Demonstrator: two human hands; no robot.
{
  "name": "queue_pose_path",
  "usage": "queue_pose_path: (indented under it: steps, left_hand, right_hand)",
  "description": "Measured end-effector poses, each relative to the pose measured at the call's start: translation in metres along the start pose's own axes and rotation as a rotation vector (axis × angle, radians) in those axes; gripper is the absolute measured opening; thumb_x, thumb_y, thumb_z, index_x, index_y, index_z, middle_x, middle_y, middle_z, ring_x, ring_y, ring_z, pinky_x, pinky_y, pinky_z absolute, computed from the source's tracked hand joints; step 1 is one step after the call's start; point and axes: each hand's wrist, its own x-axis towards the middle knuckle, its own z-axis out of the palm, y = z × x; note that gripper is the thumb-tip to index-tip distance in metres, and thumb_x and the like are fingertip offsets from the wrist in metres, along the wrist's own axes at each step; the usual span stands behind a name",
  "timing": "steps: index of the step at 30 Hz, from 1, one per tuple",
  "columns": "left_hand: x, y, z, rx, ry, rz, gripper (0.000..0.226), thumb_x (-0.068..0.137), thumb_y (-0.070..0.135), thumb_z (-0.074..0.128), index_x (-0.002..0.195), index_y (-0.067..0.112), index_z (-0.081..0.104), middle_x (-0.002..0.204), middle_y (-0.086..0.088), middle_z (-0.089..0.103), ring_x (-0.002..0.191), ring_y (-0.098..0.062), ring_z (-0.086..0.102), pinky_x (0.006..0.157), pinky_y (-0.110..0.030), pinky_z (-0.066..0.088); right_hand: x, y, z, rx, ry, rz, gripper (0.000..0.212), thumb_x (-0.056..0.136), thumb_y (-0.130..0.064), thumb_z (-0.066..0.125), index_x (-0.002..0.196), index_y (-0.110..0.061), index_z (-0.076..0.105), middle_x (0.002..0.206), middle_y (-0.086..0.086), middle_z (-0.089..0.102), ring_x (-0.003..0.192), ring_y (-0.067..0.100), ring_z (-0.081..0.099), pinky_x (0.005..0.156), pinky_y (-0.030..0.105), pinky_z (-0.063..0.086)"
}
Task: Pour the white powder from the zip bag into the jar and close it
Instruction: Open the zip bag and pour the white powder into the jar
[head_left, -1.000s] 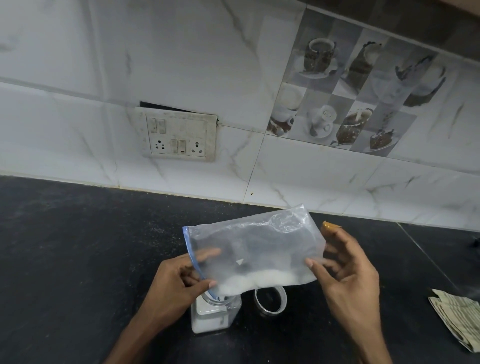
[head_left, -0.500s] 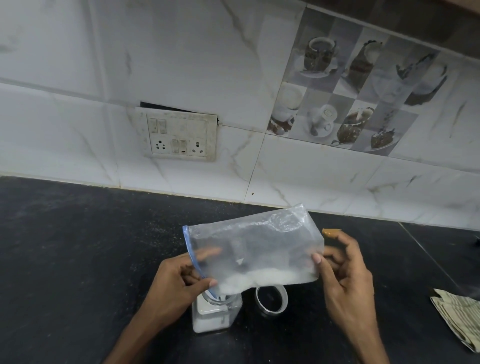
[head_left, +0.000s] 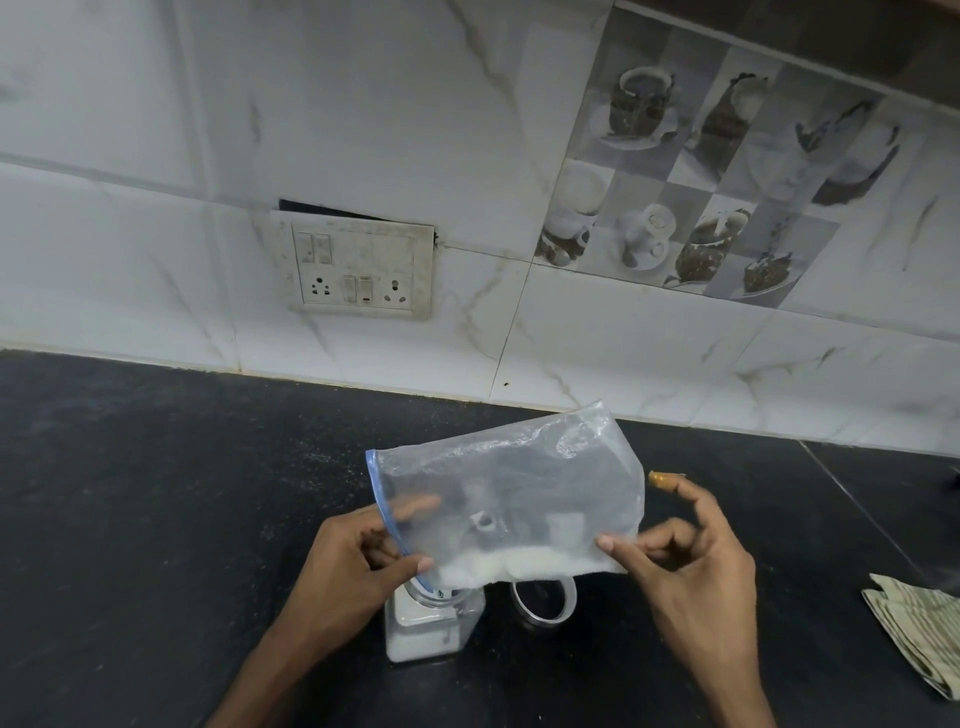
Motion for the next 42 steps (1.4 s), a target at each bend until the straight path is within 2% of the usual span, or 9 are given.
queue_pose_path:
  steps: [4,9,13,15,21,24,27,32,42]
  left_hand:
    - [-0.002,0.002,-0.001,-0.003,-0.005,-0.008,0.074,0.069,0.001,0.085,0.104,0.063,0.063,0.073,0.004,0.076,0.056,-0.005,0.062,0.060,-0.019,0.056]
    - [-0.002,0.000,-0.002,0.014,-0.006,-0.027,0.068,0.069,0.005,0.086,0.112,0.053,0.064,0.074,0.001,0.076,0.060,-0.024,0.066,0.064,-0.031,0.060]
    - [-0.002,0.002,-0.002,0.007,-0.003,-0.012,0.074,0.069,0.000,0.084,0.111,0.057,0.061,0.070,0.012,0.075,0.055,-0.001,0.060,0.059,-0.017,0.055]
    - [-0.002,0.003,-0.001,0.008,-0.012,-0.011,0.073,0.070,-0.001,0.084,0.111,0.055,0.062,0.070,0.015,0.075,0.055,0.000,0.060,0.059,-0.015,0.054]
    - [-0.002,0.003,-0.001,0.008,-0.015,-0.016,0.062,0.070,-0.003,0.083,0.110,0.042,0.067,0.068,0.018,0.073,0.053,0.002,0.057,0.059,-0.013,0.052]
    - [-0.002,0.000,-0.002,0.009,-0.007,-0.027,0.062,0.069,0.000,0.085,0.108,0.044,0.067,0.073,0.013,0.076,0.054,-0.002,0.059,0.059,-0.018,0.055]
    - [-0.002,0.001,-0.002,0.009,-0.003,-0.023,0.064,0.069,-0.001,0.084,0.108,0.046,0.067,0.077,0.012,0.077,0.055,-0.001,0.060,0.059,-0.017,0.055]
    - [-0.002,0.005,-0.002,0.010,0.001,-0.027,0.074,0.069,0.002,0.085,0.101,0.064,0.063,0.074,0.015,0.076,0.055,-0.002,0.063,0.058,-0.014,0.054]
    - [-0.001,0.006,-0.005,-0.002,0.018,-0.026,0.071,0.068,0.001,0.086,0.102,0.060,0.065,0.078,0.009,0.078,0.057,-0.009,0.066,0.059,-0.020,0.057]
  right_hand:
    - [0.000,0.001,0.001,0.080,-0.032,0.030,0.065,0.072,0.002,0.082,0.118,-0.037,0.055,0.076,-0.003,0.078,0.075,0.004,0.074,0.071,0.007,0.052]
    - [0.001,0.005,0.003,0.089,0.039,0.041,0.067,0.061,-0.007,0.090,0.110,-0.035,0.054,0.072,-0.001,0.077,0.065,0.011,0.072,0.069,0.016,0.056]
    - [0.001,0.008,0.004,0.128,0.034,0.030,0.056,0.070,-0.003,0.084,0.108,-0.032,0.055,0.076,-0.004,0.078,0.071,0.009,0.074,0.072,0.013,0.055]
    - [0.000,0.009,0.005,0.147,0.010,0.024,0.059,0.072,0.005,0.081,0.109,-0.031,0.053,0.078,-0.002,0.078,0.075,0.010,0.075,0.073,0.012,0.055]
    - [-0.001,0.008,0.005,0.180,0.040,0.024,0.053,0.067,-0.010,0.083,0.106,-0.031,0.054,0.079,0.000,0.079,0.075,0.013,0.075,0.074,0.018,0.058]
    - [-0.001,0.010,0.005,0.197,0.051,0.021,0.059,0.068,0.002,0.082,0.108,-0.030,0.052,0.082,0.002,0.079,0.077,0.014,0.075,0.078,0.021,0.059]
    - [-0.003,0.009,0.006,0.210,0.104,0.020,0.055,0.062,-0.006,0.085,0.104,-0.027,0.055,0.078,-0.001,0.078,0.072,0.011,0.075,0.072,0.016,0.057]
    - [-0.004,0.009,0.009,0.241,0.096,0.022,0.049,0.073,0.004,0.079,0.104,-0.026,0.057,0.081,-0.006,0.079,0.077,0.008,0.075,0.073,0.011,0.055]
    - [-0.009,0.008,0.015,0.308,0.197,-0.008,0.050,0.071,0.007,0.079,0.102,-0.026,0.059,0.083,-0.005,0.078,0.077,0.007,0.075,0.074,0.012,0.056]
